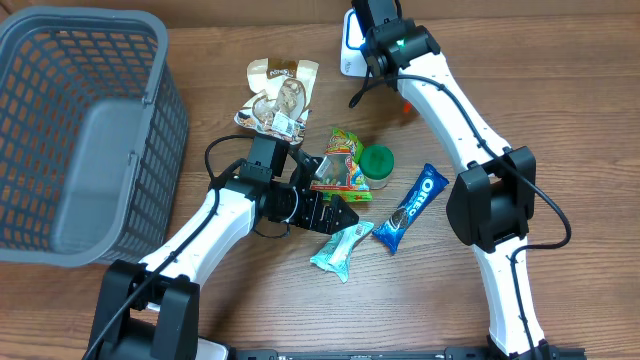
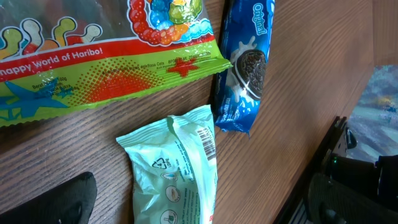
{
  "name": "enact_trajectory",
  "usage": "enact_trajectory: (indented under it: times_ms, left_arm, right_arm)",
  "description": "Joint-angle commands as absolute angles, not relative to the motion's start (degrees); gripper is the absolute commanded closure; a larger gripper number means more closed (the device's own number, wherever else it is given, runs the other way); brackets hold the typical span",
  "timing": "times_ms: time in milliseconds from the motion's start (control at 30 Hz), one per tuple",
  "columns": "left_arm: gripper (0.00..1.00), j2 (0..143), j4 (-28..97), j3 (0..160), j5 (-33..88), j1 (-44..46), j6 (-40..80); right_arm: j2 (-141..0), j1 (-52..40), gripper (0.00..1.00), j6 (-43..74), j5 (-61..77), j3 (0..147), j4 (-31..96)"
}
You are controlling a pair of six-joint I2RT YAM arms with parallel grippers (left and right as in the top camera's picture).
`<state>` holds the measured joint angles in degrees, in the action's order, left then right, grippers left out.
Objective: Scan the item barcode
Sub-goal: 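Carry the spaghetti pack to the table's right side and release it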
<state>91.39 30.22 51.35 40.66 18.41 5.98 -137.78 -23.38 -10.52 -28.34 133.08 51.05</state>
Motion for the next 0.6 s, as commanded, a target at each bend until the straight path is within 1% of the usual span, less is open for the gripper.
enact_trajectory:
  times_ms: [0,200,333,500,567]
  left_arm:
    - [0.01,90.3,30.0,51.4,40.0,18.8,5.7]
    - [0.00,90.3,30.0,51.4,39.9,18.8,4.6]
    - [0.00,90.3,30.0,51.4,39.9,18.8,4.2]
    - [0.00,90.3,29.9,51.4,39.9,18.8,4.2]
    - [0.00,90.3,29.9,51.4,39.9,18.8,3.8]
  right_arm:
    - [-129.1,-22.6,0.96,-7.9,-31.1,137.1,51.8]
    - [-123.8,-18.5,0.96,-0.6,-25.8,137.1,60.8]
    - [-120.9,-12.5,0.96,5.5,-22.8,137.1,66.5]
    - [-118.0,-5.2,0.96,10.0,-22.4,137.1,74.1]
    - [-116.9,-2.7,0.94,12.0,-22.4,137.1,76.9]
